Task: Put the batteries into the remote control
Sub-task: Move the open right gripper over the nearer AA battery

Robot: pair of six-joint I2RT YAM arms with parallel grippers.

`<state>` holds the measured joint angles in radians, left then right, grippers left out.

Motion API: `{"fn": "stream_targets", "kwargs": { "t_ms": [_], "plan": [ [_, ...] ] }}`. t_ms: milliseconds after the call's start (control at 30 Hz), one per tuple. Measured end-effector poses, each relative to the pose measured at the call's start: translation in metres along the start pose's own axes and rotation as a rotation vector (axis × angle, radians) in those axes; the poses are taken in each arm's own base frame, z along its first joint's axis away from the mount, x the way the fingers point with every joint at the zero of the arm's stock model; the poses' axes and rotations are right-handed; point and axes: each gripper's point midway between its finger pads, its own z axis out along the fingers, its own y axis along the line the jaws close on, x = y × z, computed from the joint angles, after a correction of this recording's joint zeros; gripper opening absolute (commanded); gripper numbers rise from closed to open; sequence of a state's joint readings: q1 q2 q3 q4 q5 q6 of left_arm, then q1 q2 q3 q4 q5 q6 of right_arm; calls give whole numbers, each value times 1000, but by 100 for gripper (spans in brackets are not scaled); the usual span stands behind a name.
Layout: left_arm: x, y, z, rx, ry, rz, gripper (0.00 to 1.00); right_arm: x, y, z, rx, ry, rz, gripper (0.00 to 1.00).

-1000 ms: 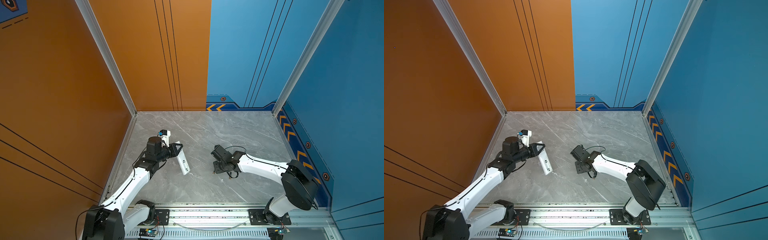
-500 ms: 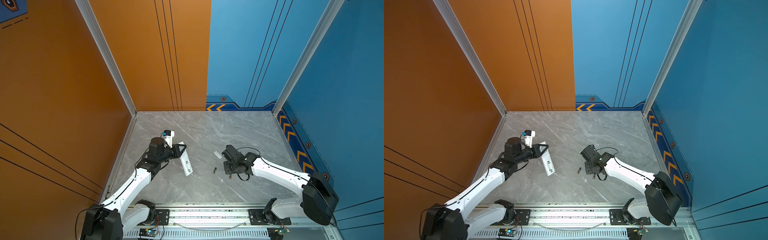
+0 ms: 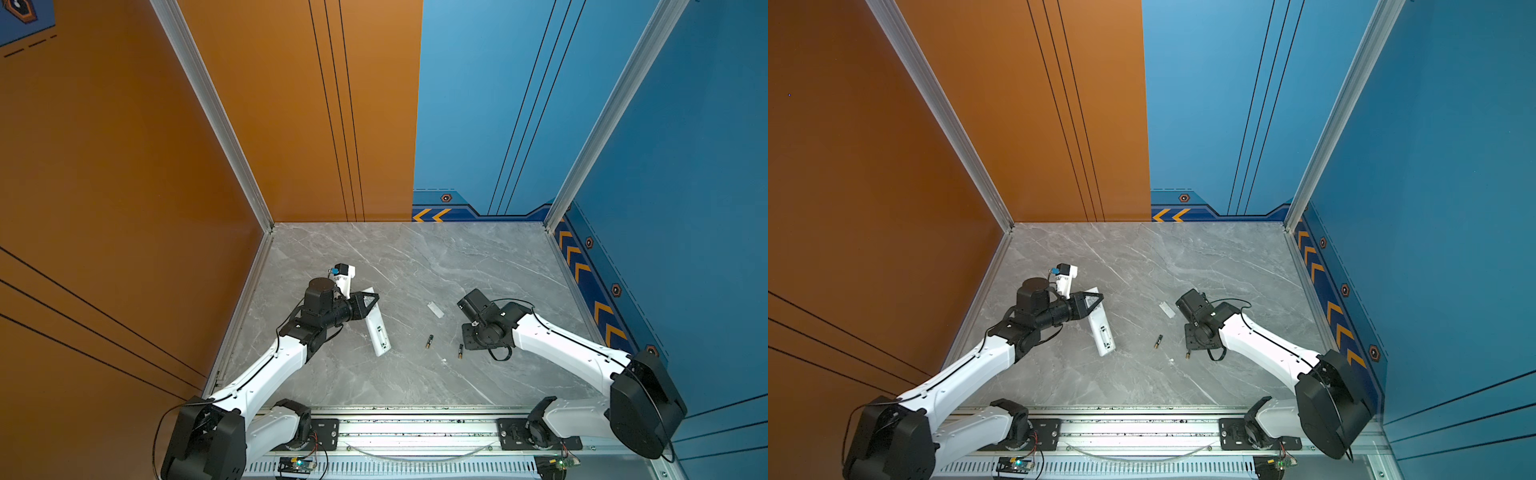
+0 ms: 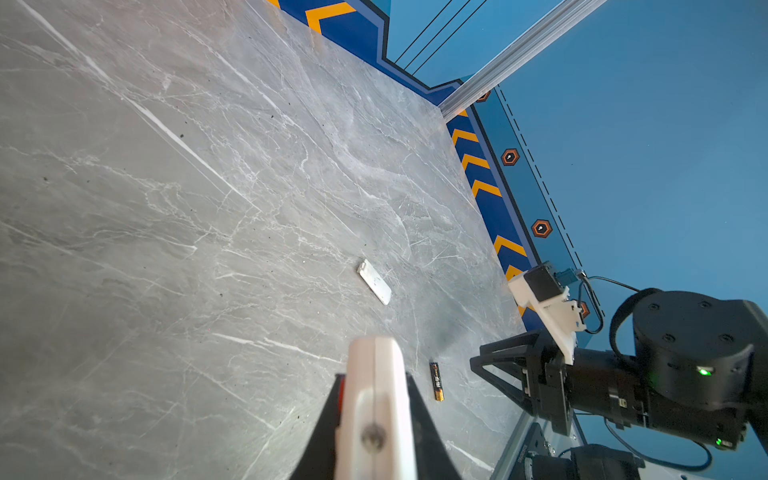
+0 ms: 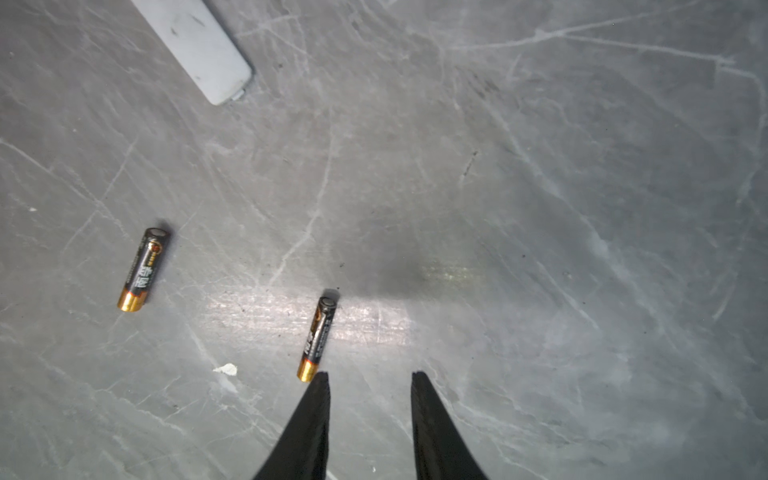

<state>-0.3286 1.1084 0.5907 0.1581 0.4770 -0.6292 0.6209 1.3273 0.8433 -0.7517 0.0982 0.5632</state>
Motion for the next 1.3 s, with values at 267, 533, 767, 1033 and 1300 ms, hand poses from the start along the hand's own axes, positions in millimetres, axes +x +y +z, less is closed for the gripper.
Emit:
{"fn": "stream_targets", "kwargs": {
  "t_ms": [267, 533, 767, 1033, 1300],
  "plan": [
    [5, 5, 8, -5, 22, -7, 0, 3, -7, 1, -62, 68, 91, 32],
    [0, -2, 13, 15, 20, 10, 0, 3, 3, 1, -119, 117, 124, 32],
    [-2, -5, 14, 25, 10, 17, 0, 4, 8, 2, -133, 130, 138, 32],
    [-4, -7, 14, 31, 4, 22, 0, 11, 24, 9, -140, 151, 114, 32],
    [-5, -9, 14, 43, 0, 27, 0, 20, 36, 18, -130, 179, 87, 31]
  ]
}}
